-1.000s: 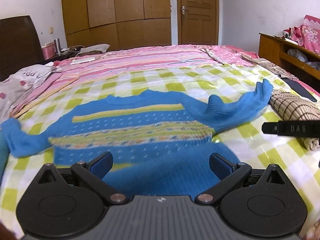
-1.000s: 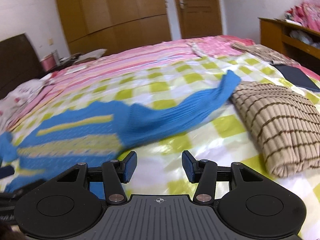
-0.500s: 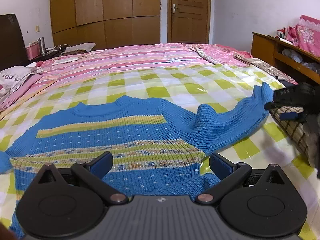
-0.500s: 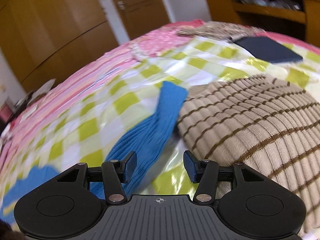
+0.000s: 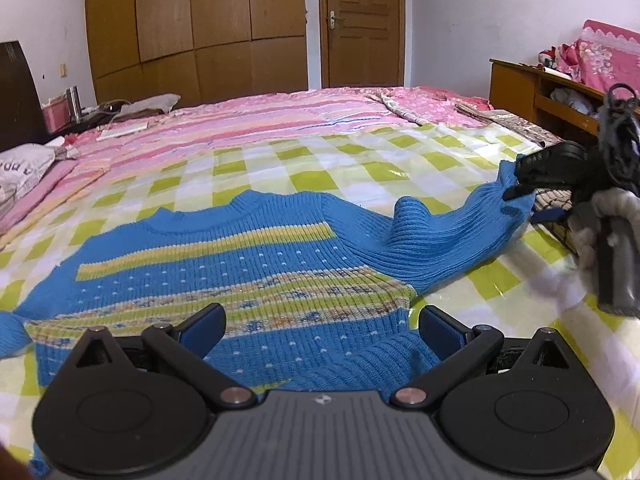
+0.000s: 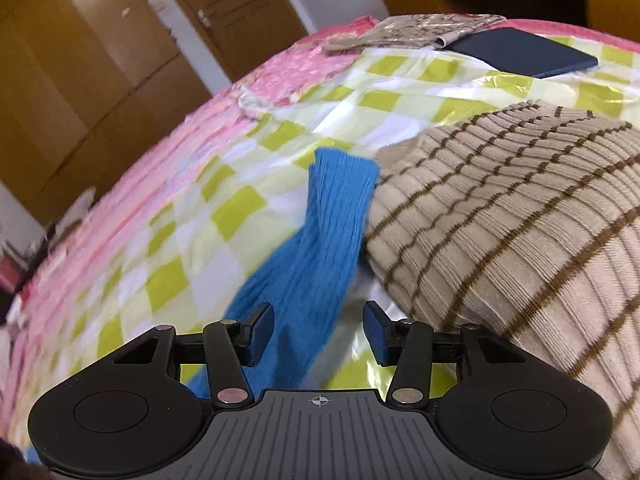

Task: Fold small clothes
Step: 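Reach the right gripper to the sleeve cuff beside the striped roll and grasp it, then lift the sleeve with the right gripper, lay it across the sweater body, release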

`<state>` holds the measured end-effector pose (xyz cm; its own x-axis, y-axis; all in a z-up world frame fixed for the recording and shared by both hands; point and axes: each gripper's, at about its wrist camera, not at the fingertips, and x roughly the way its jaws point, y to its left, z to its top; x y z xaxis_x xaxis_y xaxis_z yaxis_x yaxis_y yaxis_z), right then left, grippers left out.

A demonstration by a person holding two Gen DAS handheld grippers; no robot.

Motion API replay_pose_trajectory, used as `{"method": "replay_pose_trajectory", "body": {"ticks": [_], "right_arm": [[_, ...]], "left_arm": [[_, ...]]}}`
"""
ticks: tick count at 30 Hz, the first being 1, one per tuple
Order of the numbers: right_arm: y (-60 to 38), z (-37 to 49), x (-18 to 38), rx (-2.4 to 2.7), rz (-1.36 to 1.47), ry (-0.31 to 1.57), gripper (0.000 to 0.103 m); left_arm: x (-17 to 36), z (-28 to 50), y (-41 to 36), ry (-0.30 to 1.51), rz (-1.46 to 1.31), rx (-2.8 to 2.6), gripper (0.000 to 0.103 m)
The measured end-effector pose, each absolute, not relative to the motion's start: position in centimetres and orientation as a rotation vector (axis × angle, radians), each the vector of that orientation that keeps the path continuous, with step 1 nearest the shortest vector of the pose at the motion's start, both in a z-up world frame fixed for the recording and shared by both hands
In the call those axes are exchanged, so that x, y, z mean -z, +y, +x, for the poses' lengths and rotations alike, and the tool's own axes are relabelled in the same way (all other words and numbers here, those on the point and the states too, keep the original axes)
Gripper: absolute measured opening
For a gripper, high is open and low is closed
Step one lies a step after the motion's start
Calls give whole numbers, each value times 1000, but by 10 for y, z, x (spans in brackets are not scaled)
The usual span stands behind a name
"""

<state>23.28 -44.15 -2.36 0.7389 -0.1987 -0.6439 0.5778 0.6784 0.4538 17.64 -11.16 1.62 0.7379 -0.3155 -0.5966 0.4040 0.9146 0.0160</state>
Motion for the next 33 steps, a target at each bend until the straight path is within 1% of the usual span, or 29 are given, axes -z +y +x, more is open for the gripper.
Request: {"method": "replay_pose_trajectory", "body": {"ticks": [2, 3, 4, 6, 7, 12, 15, 18, 21, 25, 29, 33], "right_arm": [[-446, 237, 24, 469, 729, 558, 47], [-448, 239, 25, 462, 748, 540, 41], [-450, 242, 25, 457, 759, 525, 25], [-453, 243, 21, 448, 783, 502, 13], [-452, 241, 17, 439, 797, 488, 10], [-408, 236, -33, 305, 654, 396, 9], [-356, 243, -63, 156, 556, 373, 9], [-284, 255, -77, -3, 442, 386, 9], [-214, 270, -73, -136, 343, 437, 8], [-125, 287, -49, -256, 186, 513, 8], [-68, 291, -24, -338, 43, 566, 8], [-39, 279, -4, -396, -86, 617, 9]], "left_arm": [[-17, 173, -106, 624, 154, 398, 103], [-17, 172, -103, 625, 155, 395, 103], [-17, 171, -99, 628, 155, 391, 103], [-16, 169, -90, 635, 151, 380, 103], [-15, 167, -84, 637, 147, 374, 103], [-17, 161, -53, 637, 115, 331, 103], [-22, 157, -30, 621, 98, 295, 103], [-28, 153, -5, 601, 74, 261, 103], [-31, 150, 19, 572, 44, 218, 103], [-28, 151, 48, 566, -7, 176, 103], [-23, 156, 71, 578, -38, 165, 103], [-19, 158, 86, 575, -32, 159, 103]]}}
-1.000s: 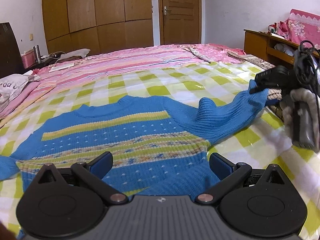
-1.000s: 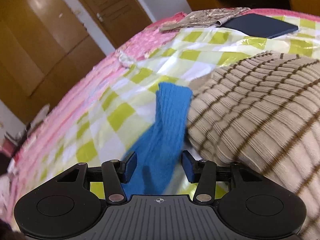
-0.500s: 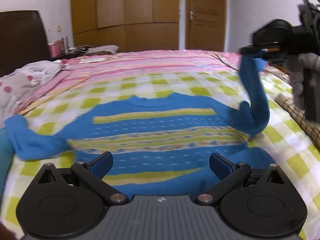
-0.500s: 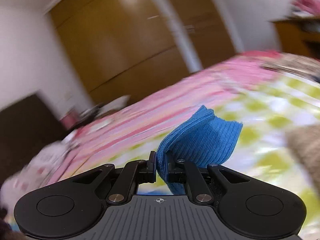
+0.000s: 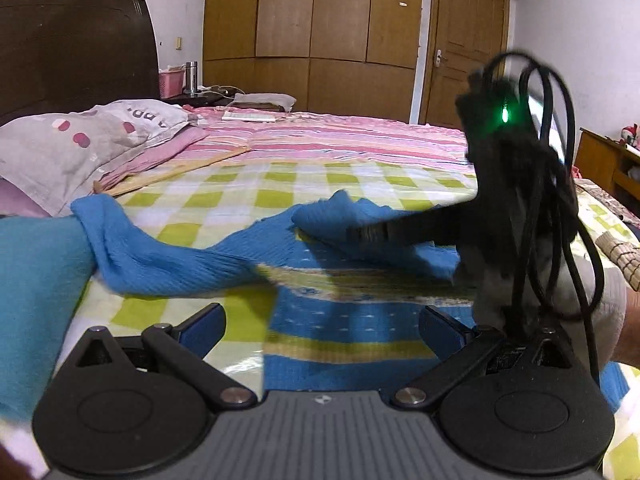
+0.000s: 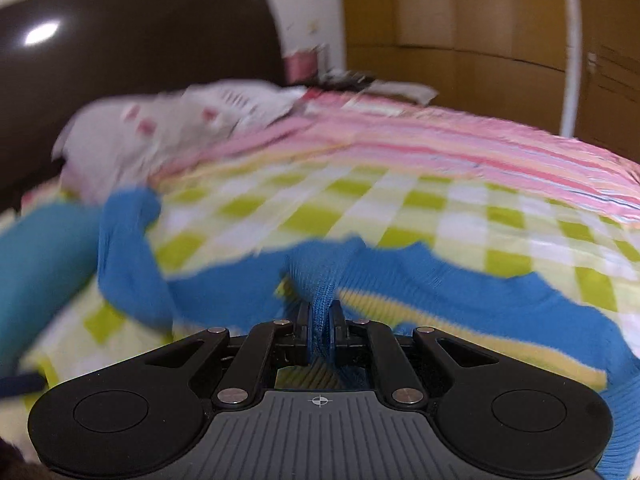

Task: Fold small clothes
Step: 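Lift the sleeve with the right gripper, lay it across the sweater body, release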

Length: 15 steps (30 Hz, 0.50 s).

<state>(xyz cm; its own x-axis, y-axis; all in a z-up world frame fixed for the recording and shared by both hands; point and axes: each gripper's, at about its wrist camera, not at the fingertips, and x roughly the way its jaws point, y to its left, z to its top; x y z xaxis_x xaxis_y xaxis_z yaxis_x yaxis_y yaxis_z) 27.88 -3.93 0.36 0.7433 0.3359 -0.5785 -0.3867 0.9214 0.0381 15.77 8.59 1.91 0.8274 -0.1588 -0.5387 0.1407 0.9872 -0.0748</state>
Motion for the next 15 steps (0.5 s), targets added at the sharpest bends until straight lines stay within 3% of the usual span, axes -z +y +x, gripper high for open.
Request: {"method": "replay_pose_trajectory", "body": {"ticks": [15], "right_arm": [[-42, 262, 1, -513, -115, 686, 20]], "left_arm": [[-18, 149, 89, 552, -40, 237, 103]]}}
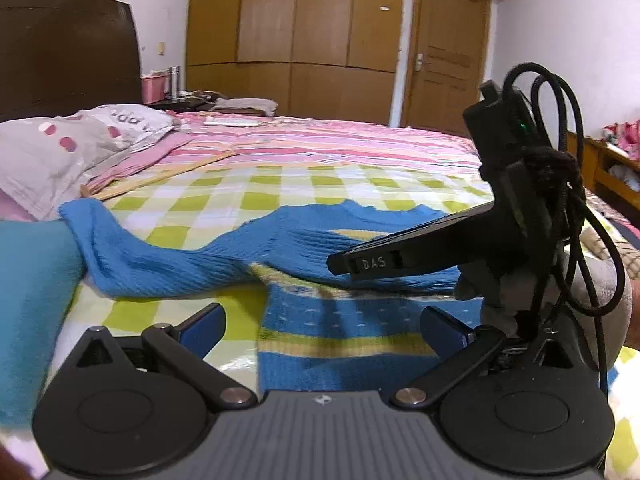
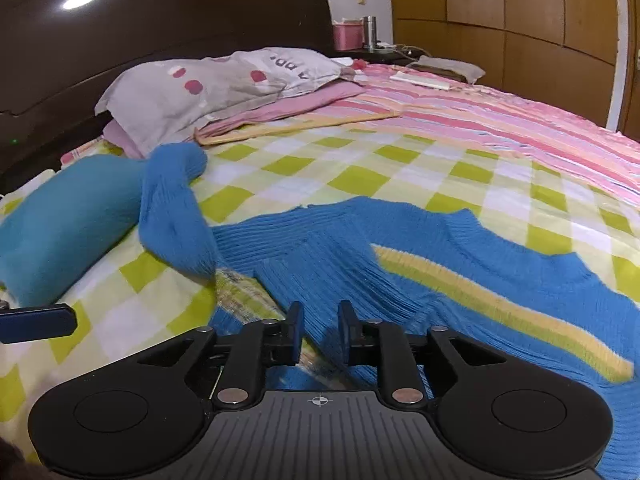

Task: Fold small clothes

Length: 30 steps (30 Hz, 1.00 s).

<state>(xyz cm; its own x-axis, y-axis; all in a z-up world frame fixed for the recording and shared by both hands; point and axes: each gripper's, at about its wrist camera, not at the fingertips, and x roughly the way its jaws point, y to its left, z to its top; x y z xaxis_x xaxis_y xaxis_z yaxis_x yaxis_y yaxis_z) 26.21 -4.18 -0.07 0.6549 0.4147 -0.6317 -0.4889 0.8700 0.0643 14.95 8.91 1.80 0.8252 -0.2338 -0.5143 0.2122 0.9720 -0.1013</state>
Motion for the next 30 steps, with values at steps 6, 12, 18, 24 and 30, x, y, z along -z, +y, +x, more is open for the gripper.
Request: {"method": "replay_pose_trajectory", "body": {"ticks": [6, 12, 18, 24, 30], "right_arm": [[-108, 247, -17, -334, -4, 634, 24], [-187, 243, -8, -3, 85, 641, 26], [-219, 258, 24, 157, 52, 734, 26], [-240, 266, 23, 226, 23, 732, 26], [-219, 240, -5, 126, 22, 631, 27]], "left_arm": [[-15, 151, 83, 548, -17, 222, 103], [-12, 158, 78, 556, -24, 217, 103], [-3, 164, 68, 574, 14, 196, 103], [0, 174, 64, 574, 38, 168, 103], [0, 175, 77, 543, 22, 116, 103]]}}
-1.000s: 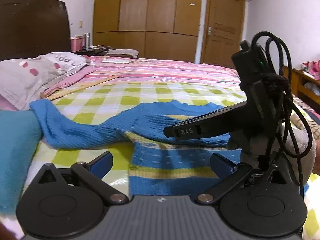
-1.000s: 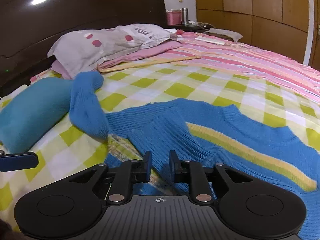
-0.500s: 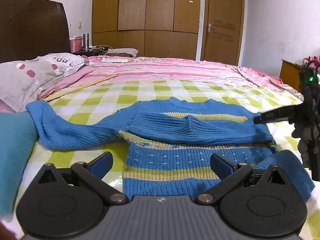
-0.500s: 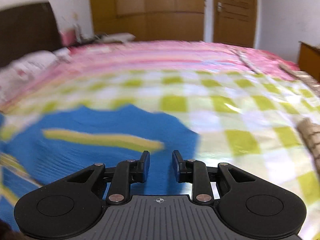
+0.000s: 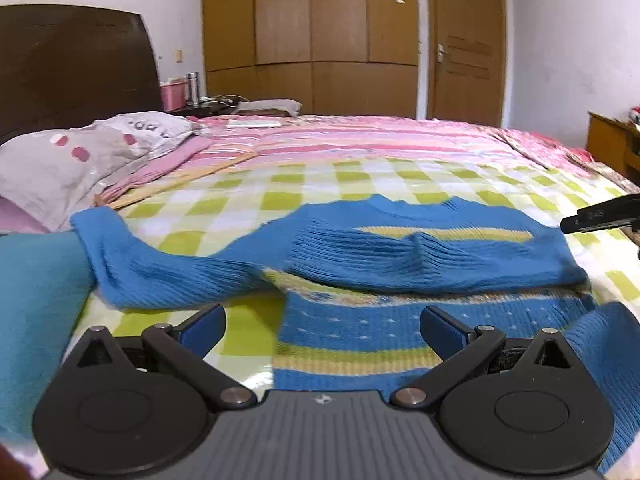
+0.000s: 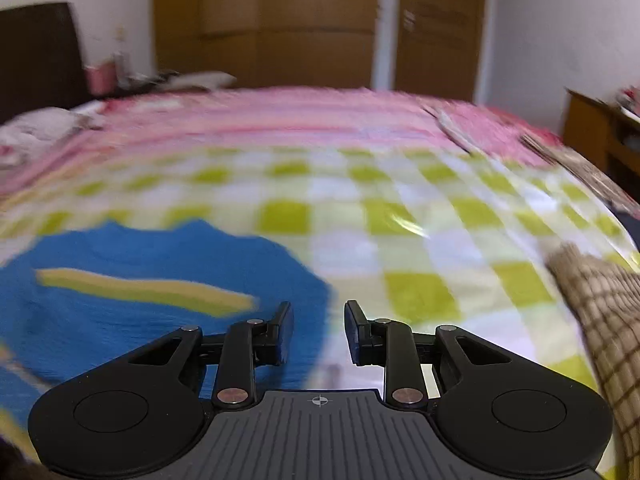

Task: Fold small clothes

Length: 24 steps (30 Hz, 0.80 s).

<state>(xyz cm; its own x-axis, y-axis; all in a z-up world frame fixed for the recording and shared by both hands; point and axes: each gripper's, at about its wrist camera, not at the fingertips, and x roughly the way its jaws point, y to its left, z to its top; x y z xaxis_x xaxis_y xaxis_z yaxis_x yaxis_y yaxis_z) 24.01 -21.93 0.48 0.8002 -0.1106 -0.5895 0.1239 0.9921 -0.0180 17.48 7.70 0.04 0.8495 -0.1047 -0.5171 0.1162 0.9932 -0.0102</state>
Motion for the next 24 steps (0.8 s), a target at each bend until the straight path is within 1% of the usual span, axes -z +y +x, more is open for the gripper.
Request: {"method": "replay_pose_trajectory", "body": {"ticks": [7, 11, 13, 14, 15, 17, 19, 20, 21, 22, 24], "right_arm": [[-125, 234, -11, -287, -41, 622, 29], [-67, 236, -1, -472, -193, 603, 30], [-47, 240, 3, -513, -258, 593, 34], [-39, 245, 5, -533, -288, 601, 39], [-34, 248, 8, -547, -314, 617, 42], [-26, 254, 15, -559, -359, 642, 42], [-21, 254, 20, -547, -386, 651, 35], [-22, 258, 22, -535, -376, 667, 30], [-25, 261, 24, -532, -341, 682, 15], [-29, 264, 24, -532, -294, 701, 12], [-32, 263, 22, -518, -240, 701, 10]], "left_arm": [[-7, 177, 104, 519, -20, 25, 103], [-11, 178, 123, 506, -53, -17, 103], [-13, 179, 130, 498, -65, -31, 103], [-13, 180, 133, 494, -72, -37, 103], [-13, 181, 136, 494, -78, -42, 103], [-13, 182, 139, 497, -90, -47, 103], [-13, 183, 141, 497, -95, -46, 103], [-14, 183, 142, 495, -94, -46, 103], [-14, 182, 141, 494, -93, -46, 103], [-14, 182, 141, 494, -92, -47, 103], [-14, 182, 141, 493, -93, -46, 103]]}}
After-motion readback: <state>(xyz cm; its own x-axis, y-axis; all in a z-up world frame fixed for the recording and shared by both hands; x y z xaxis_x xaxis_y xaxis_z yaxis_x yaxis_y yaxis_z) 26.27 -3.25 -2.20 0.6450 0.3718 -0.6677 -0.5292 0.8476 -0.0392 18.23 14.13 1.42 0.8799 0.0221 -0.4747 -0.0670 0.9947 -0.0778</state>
